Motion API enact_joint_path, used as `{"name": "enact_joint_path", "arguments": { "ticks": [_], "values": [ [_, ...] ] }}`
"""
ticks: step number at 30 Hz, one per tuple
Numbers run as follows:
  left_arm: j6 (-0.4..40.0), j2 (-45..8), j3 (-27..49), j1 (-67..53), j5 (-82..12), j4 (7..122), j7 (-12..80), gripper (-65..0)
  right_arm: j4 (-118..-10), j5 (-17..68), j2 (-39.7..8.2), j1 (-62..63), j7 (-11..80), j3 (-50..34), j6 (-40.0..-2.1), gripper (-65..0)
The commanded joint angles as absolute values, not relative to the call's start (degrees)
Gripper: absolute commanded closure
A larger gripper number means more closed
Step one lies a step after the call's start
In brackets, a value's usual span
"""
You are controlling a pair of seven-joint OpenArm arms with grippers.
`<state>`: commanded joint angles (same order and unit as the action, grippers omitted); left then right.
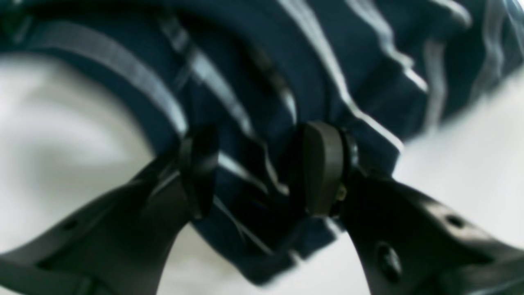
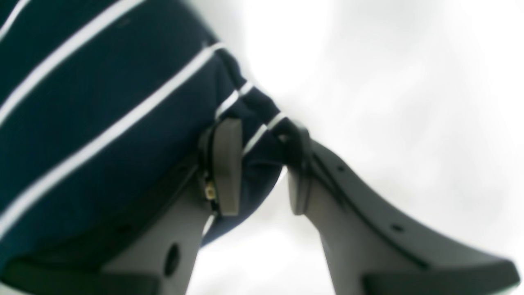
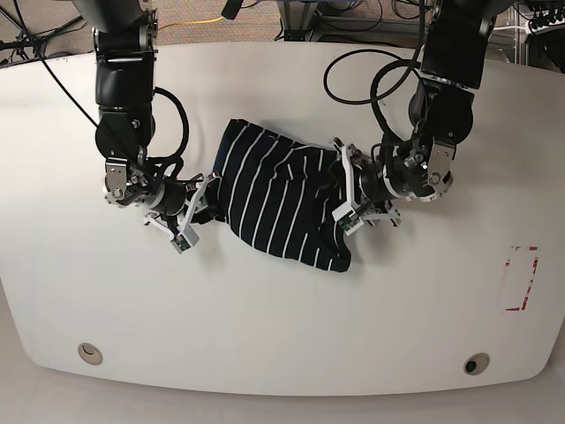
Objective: Fold the T-shirt properly
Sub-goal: 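Grasp the folded bundle's sides with both grippers, then rotate and square the folded bundle with both grippers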
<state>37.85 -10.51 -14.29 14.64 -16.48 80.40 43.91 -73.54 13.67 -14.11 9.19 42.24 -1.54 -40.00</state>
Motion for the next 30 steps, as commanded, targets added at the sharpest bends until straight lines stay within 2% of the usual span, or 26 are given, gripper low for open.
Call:
{"name": "enact_joint_path", "arguments": {
  "ticks": [3,5,13,19,23,25,30],
  "values": [
    [38.2,-11.2,-14.5,19.6,-16.8,75.6,43.7,-30.6,-78.1,13.8,-13.7,6.2,44.2,-1.5,-40.0,-17.3],
    [40.0,-11.3,-14.3,21.9,-16.8,74.9,43.7,-30.6,-80.9,13.4,-12.3,4.5,46.4,-1.5,-40.0,-17.3],
    [40.0,-12.7,-14.0,24.4,-16.5,83.7,44.2,-30.6,-95.9,13.3,-6.2,-2.6,54.0,-0.5,-40.0,-17.3],
    [40.0,-14.2,-11.9,22.1,-16.4,92.0,44.2,-30.6,-99.2,8.0,-2.8,-2.9,57.1,10.4,-40.0,-17.3],
    [40.0,-14.4,-8.6,18.5,-16.4,96.7,44.6,-30.6,-102.5,5.1,-2.4,-2.9,57.3,13.8,-40.0,-17.3],
    [40.0,-14.4,-8.6,17.1,-16.4,97.9,45.8,-30.6,-104.3,5.2,-2.4,-3.3,57.3,13.4,-40.0,-17.3],
    [40.0,-14.4,-8.6,11.5,-16.4,100.0,47.3,-30.6,-107.4,5.4,-2.8,-3.6,57.3,6.0,-40.0,-17.3]
  ]
}}
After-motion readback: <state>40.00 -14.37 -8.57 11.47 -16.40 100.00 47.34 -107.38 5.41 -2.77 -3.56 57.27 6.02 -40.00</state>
